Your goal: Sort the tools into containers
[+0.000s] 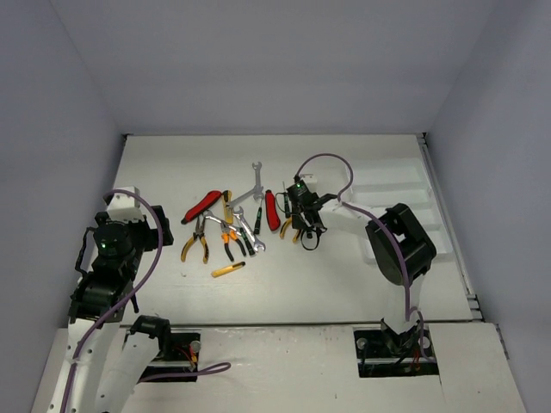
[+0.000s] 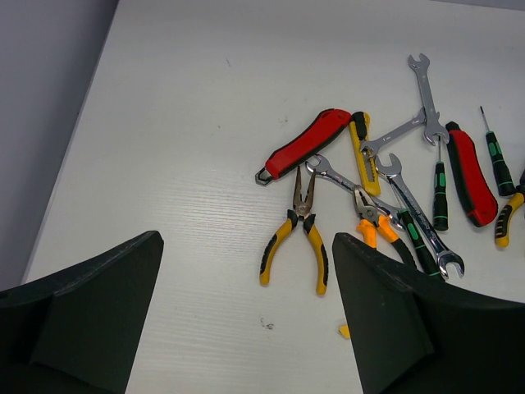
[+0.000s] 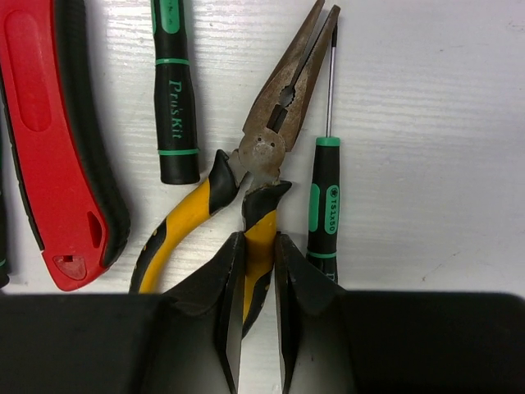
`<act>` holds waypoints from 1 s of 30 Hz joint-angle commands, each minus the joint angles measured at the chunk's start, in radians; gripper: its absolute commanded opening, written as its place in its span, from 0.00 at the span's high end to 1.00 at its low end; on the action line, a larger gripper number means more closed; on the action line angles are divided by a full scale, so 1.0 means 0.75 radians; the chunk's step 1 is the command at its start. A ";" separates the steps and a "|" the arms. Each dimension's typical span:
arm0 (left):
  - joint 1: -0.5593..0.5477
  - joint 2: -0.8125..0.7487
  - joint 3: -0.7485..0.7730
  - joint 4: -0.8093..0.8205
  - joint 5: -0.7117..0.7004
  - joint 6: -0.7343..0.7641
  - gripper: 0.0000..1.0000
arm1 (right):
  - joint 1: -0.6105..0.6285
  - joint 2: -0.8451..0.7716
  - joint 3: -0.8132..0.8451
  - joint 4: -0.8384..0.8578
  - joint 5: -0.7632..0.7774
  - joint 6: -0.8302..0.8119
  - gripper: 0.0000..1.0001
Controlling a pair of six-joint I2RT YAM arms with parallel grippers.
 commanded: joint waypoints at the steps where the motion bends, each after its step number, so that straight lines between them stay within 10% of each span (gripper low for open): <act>1: -0.003 0.012 0.022 0.065 0.011 0.009 0.18 | 0.019 -0.155 0.036 0.008 0.099 0.031 1.00; 14: -0.003 0.008 0.022 0.061 0.006 0.009 0.18 | -0.113 -0.714 -0.248 0.003 0.387 0.141 1.00; 30: -0.003 0.004 0.022 0.062 0.014 0.005 0.18 | -0.884 -1.010 -0.631 -0.121 0.182 0.172 1.00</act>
